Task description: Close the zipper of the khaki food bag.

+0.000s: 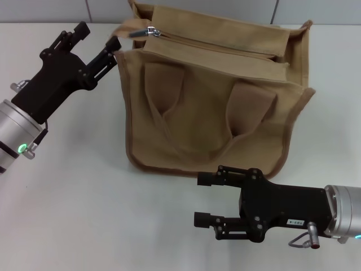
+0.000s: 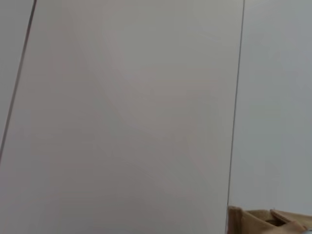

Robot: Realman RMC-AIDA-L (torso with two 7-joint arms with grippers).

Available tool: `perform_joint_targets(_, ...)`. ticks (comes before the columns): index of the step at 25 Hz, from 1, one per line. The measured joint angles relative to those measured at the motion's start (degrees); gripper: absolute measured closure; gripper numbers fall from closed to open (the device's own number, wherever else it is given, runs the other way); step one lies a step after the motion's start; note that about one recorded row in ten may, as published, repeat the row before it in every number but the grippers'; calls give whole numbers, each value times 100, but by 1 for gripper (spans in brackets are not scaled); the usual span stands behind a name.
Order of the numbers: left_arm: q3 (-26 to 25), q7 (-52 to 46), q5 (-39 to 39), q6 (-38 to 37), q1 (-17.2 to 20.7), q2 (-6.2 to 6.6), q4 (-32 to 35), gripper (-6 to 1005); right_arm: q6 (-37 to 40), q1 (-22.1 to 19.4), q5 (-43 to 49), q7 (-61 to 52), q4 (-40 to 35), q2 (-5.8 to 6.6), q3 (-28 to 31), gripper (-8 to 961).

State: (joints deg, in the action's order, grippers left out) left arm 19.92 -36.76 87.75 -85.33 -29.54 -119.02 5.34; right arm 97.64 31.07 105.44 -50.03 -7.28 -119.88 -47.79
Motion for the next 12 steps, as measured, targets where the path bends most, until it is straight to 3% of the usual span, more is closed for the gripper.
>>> perform_joint_targets(8,-22,266,-36,-82,-63,-14,-222,341,15,24,-24,0,-15,2,7,199)
perform_joint_targets(12,-15,668,-23,-93,-98,-15,-339,533,10,28,-40,0,-15,6,7,199)
